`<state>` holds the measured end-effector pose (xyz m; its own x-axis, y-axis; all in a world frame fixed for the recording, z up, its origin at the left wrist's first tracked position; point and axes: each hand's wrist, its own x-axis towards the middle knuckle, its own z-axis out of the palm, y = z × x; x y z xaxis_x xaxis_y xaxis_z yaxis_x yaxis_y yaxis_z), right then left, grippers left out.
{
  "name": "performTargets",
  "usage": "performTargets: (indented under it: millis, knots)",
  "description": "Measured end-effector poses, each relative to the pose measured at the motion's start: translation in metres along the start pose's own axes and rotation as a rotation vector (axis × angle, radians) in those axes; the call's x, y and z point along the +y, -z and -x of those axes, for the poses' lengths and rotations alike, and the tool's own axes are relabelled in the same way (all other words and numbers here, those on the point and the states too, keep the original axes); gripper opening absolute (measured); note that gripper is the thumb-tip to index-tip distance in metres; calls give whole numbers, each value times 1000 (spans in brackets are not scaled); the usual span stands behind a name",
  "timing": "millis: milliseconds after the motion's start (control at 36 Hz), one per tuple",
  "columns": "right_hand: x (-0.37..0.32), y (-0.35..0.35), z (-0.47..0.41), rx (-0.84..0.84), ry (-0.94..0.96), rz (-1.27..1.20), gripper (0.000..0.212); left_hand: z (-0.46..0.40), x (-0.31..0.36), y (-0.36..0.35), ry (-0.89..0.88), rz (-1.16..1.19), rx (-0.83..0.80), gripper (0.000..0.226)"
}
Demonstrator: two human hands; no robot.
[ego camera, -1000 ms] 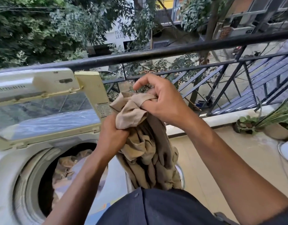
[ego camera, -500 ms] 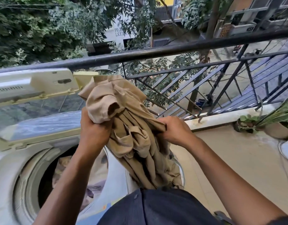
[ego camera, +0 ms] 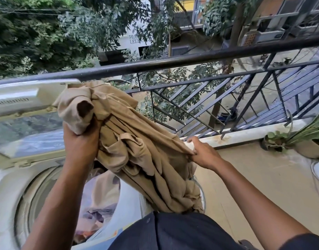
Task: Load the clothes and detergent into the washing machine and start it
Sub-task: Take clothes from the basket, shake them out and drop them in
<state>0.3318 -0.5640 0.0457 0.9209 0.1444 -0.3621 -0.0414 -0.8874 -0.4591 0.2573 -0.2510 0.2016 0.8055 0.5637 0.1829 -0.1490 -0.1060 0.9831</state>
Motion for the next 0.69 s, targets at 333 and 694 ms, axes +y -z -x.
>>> performTargets:
  millis: [333,694]
  knots:
    - [-81,117,50,189,407,-711,19,22,-9,-25,140,-295,-244,24]
    - [-157,100,89,44,659,-676,18,48,-2,-44,18,-353,-570,43]
